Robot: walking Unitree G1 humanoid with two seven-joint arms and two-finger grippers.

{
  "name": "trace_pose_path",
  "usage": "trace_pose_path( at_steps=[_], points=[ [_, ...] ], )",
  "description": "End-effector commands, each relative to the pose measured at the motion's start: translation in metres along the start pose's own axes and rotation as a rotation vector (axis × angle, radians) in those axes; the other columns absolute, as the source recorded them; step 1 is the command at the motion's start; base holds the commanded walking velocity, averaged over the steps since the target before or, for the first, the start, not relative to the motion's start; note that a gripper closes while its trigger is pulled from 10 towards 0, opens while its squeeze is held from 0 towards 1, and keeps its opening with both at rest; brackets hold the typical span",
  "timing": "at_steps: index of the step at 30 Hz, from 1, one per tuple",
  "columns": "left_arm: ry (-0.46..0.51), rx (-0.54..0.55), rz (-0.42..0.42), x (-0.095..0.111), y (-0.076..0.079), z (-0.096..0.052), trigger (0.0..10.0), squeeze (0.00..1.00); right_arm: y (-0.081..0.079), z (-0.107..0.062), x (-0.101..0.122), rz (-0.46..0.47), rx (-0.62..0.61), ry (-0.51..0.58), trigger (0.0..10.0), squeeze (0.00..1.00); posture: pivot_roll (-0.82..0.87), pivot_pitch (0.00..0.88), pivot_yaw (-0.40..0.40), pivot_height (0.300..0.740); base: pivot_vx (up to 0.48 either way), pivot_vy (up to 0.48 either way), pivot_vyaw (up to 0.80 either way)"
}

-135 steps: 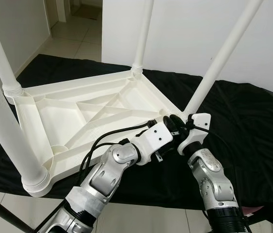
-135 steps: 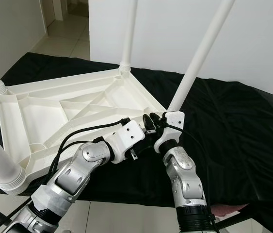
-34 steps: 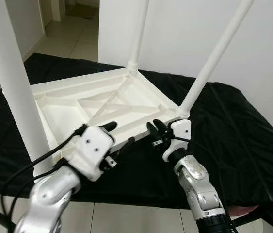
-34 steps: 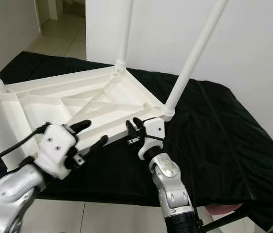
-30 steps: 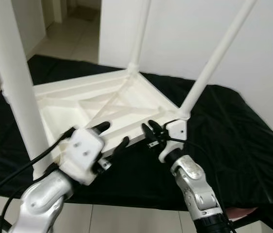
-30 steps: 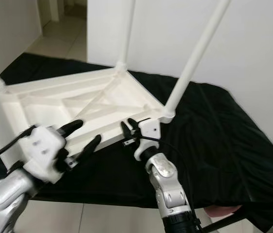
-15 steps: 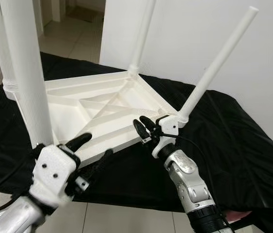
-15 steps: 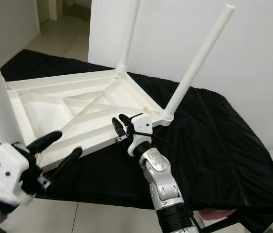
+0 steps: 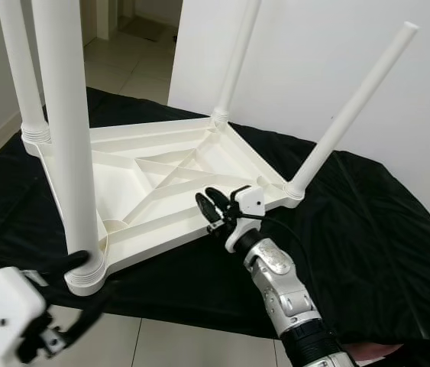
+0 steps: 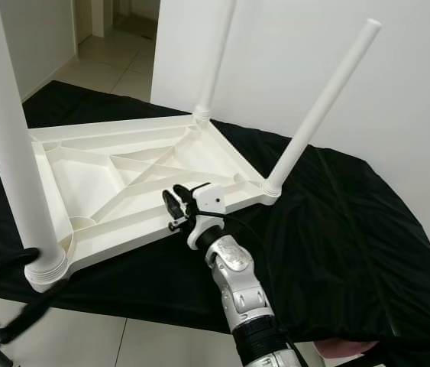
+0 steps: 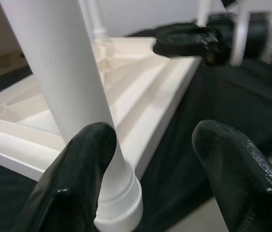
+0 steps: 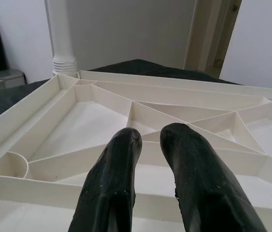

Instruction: Building children table

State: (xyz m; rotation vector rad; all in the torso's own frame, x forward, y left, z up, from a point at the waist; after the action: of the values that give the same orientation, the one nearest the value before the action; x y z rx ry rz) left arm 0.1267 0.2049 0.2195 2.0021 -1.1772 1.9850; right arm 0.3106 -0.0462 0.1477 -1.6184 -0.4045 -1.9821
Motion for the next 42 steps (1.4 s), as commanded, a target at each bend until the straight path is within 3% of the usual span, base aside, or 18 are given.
trace_pose_path(
  at_steps=[1,2,5,7,8,9,11,19,23,29,30,34,35,42],
  points=[
    [-0.087,0.025,0.057,-0.006,-0.017,-0.013,10.0,0.00,0.005,0.001,-0.001,-0.004,-0.012,0.003,10.0,0.00,0.37,0.000,-0.187,0.740,0.000,0.000,0.00],
    [-0.087,0.025,0.057,-0.006,-0.017,-0.013,10.0,0.00,0.005,0.001,-0.001,-0.004,-0.012,0.003,10.0,0.00,0.37,0.000,-0.187,0.740,0.000,0.000,0.00],
    [-0.144,0.101,0.109,-0.012,-0.037,-0.026,10.0,0.00,0.004,0.003,-0.002,-0.002,-0.010,0.007,10.0,0.00,0.37,0.000,-0.182,0.740,0.000,0.000,0.00],
    [-0.144,0.101,0.109,-0.012,-0.037,-0.026,10.0,0.00,0.004,0.003,-0.002,-0.002,-0.010,0.007,10.0,0.00,0.37,0.000,-0.182,0.740,0.000,0.000,0.00],
    [-0.134,0.220,0.093,-0.018,-0.048,-0.024,10.0,0.00,0.005,0.004,-0.001,-0.004,-0.014,0.012,10.0,0.00,0.36,0.000,-0.172,0.740,0.000,0.000,0.00],
    [-0.134,0.220,0.093,-0.018,-0.048,-0.024,10.0,0.00,0.005,0.004,-0.001,-0.004,-0.014,0.012,10.0,0.00,0.36,0.000,-0.172,0.740,0.000,0.000,0.00],
    [-0.095,0.440,0.043,-0.028,-0.062,-0.016,10.0,0.00,0.008,0.003,0.000,-0.005,-0.029,0.021,10.0,0.00,0.35,0.000,-0.163,0.740,0.000,0.000,0.00],
    [-0.009,0.582,-0.053,-0.031,-0.071,0.000,10.0,0.00,0.007,-0.004,-0.004,-0.003,-0.042,0.020,10.0,0.00,0.32,0.000,-0.153,0.740,0.000,0.000,0.00],
    [0.033,0.670,-0.061,-0.032,-0.088,0.008,10.0,0.00,0.006,-0.005,-0.005,-0.005,-0.046,0.020,10.0,0.00,0.30,0.000,-0.141,0.740,0.000,0.000,0.00],
    [0.068,0.671,-0.087,-0.033,-0.094,0.021,10.0,0.00,0.009,-0.006,-0.004,-0.016,-0.069,0.024,10.0,0.00,0.26,0.000,-0.111,0.740,0.000,0.000,0.00],
    [0.096,0.627,-0.117,-0.031,-0.093,0.037,10.0,0.00,0.013,-0.009,-0.003,-0.029,-0.091,0.024,10.0,0.00,0.24,0.000,-0.100,0.740,0.000,0.000,0.00],
    [0.117,0.590,-0.140,-0.030,-0.090,0.048,10.0,0.00,0.015,-0.010,-0.003,-0.041,-0.105,0.019,10.0,0.00,0.23,0.000,-0.093,0.740,0.000,0.000,0.00],
    [0.132,0.550,-0.157,-0.029,-0.086,0.057,10.0,0.00,0.019,-0.012,-0.006,-0.066,-0.131,-0.015,10.0,0.00,0.22,0.000,-0.091,0.740,0.000,0.000,0.00],
    [0.163,0.464,-0.178,-0.029,-0.080,0.073,10.0,0.00,0.025,-0.018,-0.011,-0.097,-0.203,-0.074,10.0,0.00,0.18,0.000,-0.080,0.740,0.000,0.000,0.00]
  ],
)
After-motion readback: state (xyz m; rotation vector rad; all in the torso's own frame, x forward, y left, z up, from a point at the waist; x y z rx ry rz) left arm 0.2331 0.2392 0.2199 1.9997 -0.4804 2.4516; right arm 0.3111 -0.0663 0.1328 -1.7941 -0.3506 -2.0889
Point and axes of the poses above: a point about 5 cm out from each wrist's last joint towards the gripper, its own z axis pointing out of the wrist towards the gripper, its own x axis along the axis of the wrist's last joint, y = z × x, the point moved 1 cm from there along z, pointing out of the wrist towards the gripper, and after that the axes turned 3 degrees about z, right-handed, at the moved point
